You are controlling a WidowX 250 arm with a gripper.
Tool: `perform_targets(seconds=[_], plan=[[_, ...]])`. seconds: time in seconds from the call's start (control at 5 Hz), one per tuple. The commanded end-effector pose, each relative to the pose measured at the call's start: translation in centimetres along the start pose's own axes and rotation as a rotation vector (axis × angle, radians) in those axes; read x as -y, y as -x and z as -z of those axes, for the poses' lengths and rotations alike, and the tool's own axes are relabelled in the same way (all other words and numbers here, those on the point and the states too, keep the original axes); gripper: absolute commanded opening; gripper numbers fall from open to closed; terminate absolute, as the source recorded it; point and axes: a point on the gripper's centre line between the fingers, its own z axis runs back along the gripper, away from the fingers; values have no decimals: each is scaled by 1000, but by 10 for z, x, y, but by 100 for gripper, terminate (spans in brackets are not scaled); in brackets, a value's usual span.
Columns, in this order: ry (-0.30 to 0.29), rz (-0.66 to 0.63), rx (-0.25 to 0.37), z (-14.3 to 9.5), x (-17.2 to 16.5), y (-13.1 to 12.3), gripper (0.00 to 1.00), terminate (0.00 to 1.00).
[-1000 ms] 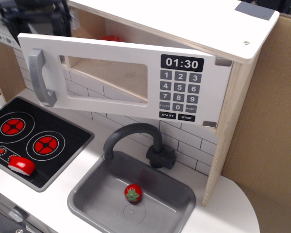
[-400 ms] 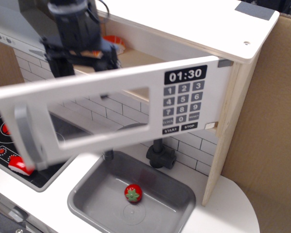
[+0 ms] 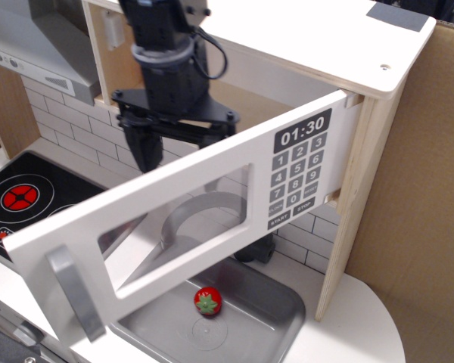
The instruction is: Open microwave
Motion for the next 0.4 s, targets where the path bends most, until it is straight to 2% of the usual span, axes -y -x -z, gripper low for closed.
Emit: perform_targets(seconds=[0.0,0.2], plan=[[6,-27,78,-11,-4,-5,100,0],[14,-73,108,-24,-12,-6,100,100]])
